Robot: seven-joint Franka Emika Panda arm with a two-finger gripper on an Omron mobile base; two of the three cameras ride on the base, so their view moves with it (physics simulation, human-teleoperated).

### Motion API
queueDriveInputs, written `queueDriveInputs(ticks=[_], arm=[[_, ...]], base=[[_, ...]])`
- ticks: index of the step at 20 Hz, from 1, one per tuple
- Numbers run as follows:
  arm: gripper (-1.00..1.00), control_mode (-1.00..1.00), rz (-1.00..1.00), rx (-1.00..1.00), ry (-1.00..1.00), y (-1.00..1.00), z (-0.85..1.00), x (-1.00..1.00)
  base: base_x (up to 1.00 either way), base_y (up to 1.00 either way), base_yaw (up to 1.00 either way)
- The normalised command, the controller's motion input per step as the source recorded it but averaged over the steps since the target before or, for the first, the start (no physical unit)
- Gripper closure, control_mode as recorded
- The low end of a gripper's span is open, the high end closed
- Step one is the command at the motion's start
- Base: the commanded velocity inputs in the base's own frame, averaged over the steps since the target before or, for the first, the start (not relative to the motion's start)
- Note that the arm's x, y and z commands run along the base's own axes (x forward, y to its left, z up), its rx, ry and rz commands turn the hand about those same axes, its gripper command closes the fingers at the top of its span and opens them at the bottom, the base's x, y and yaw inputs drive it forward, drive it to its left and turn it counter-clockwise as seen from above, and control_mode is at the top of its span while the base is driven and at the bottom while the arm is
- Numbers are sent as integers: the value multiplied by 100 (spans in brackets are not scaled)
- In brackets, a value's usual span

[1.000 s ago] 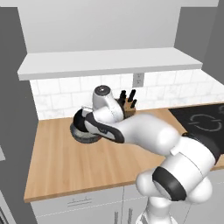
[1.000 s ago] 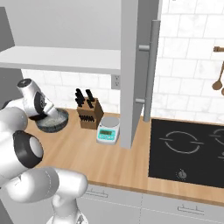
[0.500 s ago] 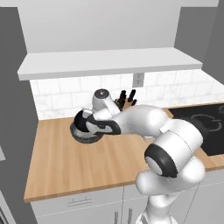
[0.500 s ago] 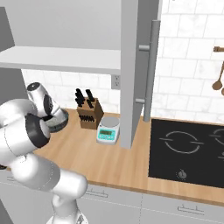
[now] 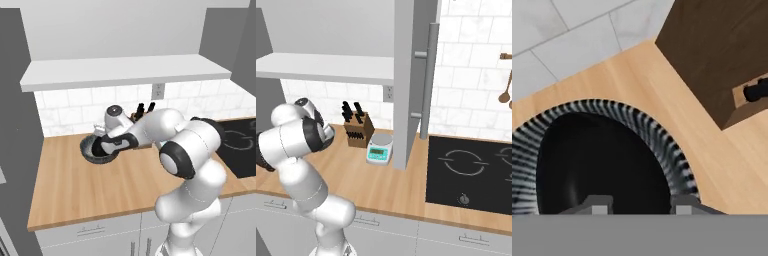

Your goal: Pick up the bowls on the counter and stack them on top of one another in the open cabinet. Place the smaller bowl on top of the larger bowl.

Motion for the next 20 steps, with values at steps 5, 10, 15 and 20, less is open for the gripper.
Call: queueDriveInputs(ticks=[5, 10, 15, 20], arm=[[-100, -100, -1, 8, -9, -10, 44, -36], [-100, -100, 0, 12, -5, -10, 24, -92], [-100, -100, 16, -2, 2, 38, 0, -59], [-100, -100, 39, -15, -6, 68, 34, -29]], base=[[0, 0, 0], [0, 0, 0], [0, 0, 0], [0, 0, 0]])
